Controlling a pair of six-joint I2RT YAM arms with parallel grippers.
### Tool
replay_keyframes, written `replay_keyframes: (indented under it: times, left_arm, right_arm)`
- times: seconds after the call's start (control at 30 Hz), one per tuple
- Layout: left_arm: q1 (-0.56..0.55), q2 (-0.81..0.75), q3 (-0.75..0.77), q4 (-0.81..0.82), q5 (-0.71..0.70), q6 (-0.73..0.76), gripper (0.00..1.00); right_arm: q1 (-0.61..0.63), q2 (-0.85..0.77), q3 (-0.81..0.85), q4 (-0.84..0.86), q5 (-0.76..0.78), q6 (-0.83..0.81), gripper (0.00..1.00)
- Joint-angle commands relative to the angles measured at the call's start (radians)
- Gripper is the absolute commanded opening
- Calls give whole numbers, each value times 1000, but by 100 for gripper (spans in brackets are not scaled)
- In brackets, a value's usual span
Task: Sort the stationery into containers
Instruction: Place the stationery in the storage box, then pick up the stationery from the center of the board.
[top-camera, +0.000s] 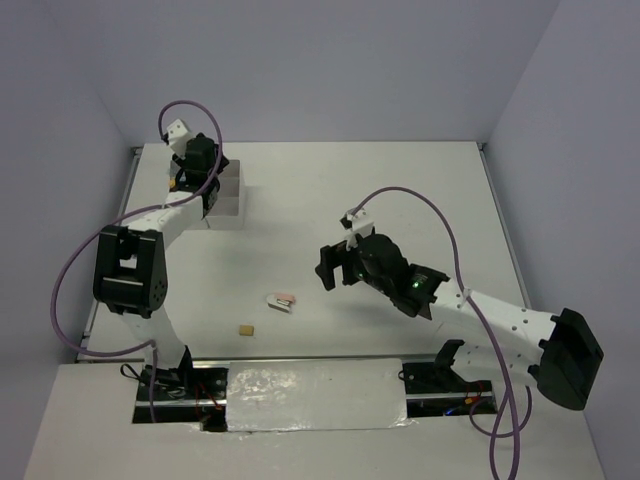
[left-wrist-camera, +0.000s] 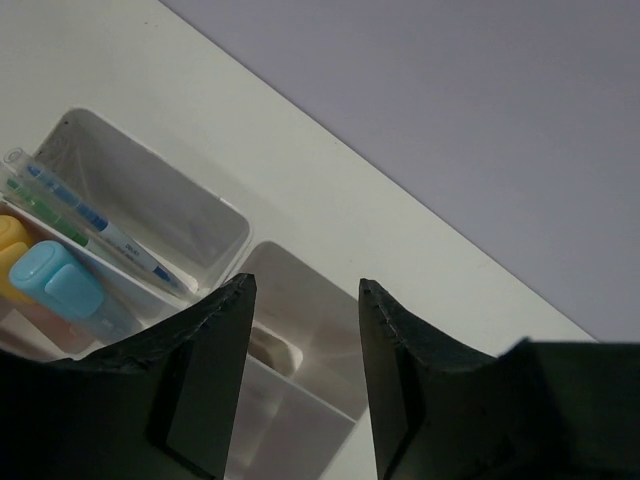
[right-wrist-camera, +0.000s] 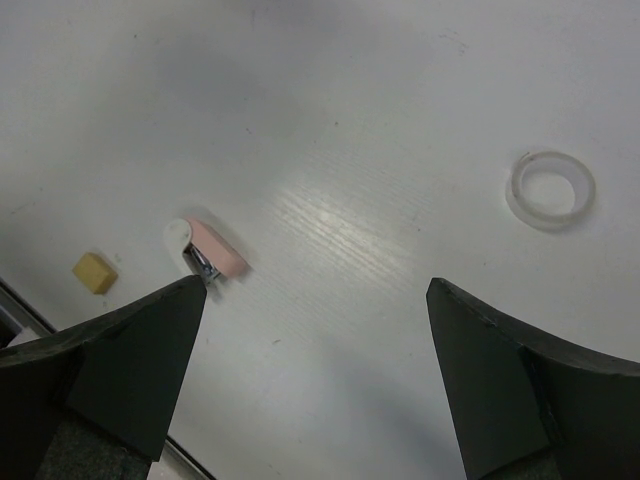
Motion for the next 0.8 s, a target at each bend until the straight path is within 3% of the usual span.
replay_keyframes:
  times: [0.0,0.13,0.2,0.3,0.33,0.43,0.53,0.6,0.67,0.77]
  left_arm:
    - [4,-6,0,56,-7,6,59]
    - [4,-33,-10,62,9,1,64]
    - [4,-59,11,7,19,-6,69]
    - [4,-153,81,-210,9,-37,96]
    - [4,-177,92,-315,11,-51,99]
    - [9,-295,105,-526,26,-83,99]
    - [15,-427,79,-712,52,-112,99]
    - [18,-542,15,-772,52,-126,99]
    - [18,-631,-56,-771,58,-114,99]
    - [21,-772,-177,-778,88,-72,99]
  right_arm:
    - [-7,1,25,37,-11,-15,100]
    - [-10,5,31,37,-32,-32,100]
    - [-8,28,48,42,-144,-60,100]
    - [61,115,127,4,-223,-115,100]
    - [134,176,158,-37,-201,-159,100]
    - [219,307,268,-81,-158,-237,99]
    - [269,426,340,-68,-258,-300,92]
    - [314,491,411,-79,-266,-343,87]
    - [345,597,498,-117,-260,-391,70]
    - [381,723,586,-153,-250,-423,65]
